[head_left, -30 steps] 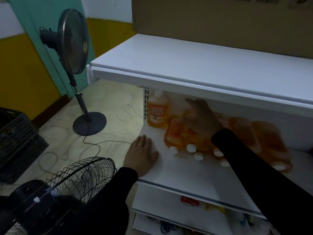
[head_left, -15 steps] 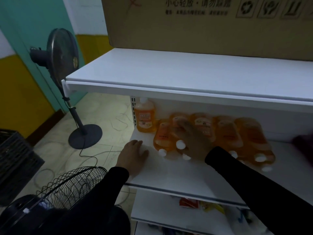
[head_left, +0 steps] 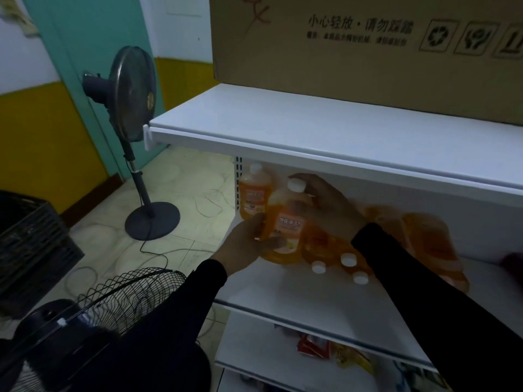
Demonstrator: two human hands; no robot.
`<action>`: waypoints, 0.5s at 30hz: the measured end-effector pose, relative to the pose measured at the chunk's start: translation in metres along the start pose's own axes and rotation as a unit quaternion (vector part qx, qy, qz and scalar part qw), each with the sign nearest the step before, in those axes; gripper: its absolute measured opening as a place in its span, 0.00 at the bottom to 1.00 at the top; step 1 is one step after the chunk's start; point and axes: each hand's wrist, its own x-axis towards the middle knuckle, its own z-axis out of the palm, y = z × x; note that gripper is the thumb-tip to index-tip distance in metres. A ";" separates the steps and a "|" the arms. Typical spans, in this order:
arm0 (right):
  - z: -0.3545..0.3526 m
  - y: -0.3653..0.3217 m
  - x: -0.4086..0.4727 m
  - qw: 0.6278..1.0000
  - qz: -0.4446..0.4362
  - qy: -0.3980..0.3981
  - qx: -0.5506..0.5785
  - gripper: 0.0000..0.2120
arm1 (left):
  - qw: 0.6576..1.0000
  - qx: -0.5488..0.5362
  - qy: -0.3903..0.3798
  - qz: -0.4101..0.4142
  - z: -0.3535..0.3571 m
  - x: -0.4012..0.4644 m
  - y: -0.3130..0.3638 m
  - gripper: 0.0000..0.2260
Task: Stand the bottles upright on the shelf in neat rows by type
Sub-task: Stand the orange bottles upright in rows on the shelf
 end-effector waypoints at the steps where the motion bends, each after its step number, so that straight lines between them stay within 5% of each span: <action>1: 0.005 -0.002 0.003 1.000 -0.001 -0.012 -0.010 0.29 | 1.000 -0.007 0.019 0.004 -0.003 -0.002 -0.003 0.18; 4: 0.022 -0.008 0.012 0.994 -0.009 -0.069 -0.078 0.35 | 0.998 -0.015 0.058 0.011 -0.014 -0.008 -0.014 0.17; 8: 0.048 -0.007 0.021 0.996 0.012 -0.028 -0.089 0.36 | 0.995 0.005 0.094 0.009 -0.029 -0.012 -0.030 0.24; 15: 0.084 0.008 0.041 0.995 0.018 0.031 -0.094 0.32 | 0.929 0.334 0.148 -0.050 -0.019 -0.030 -0.077 0.34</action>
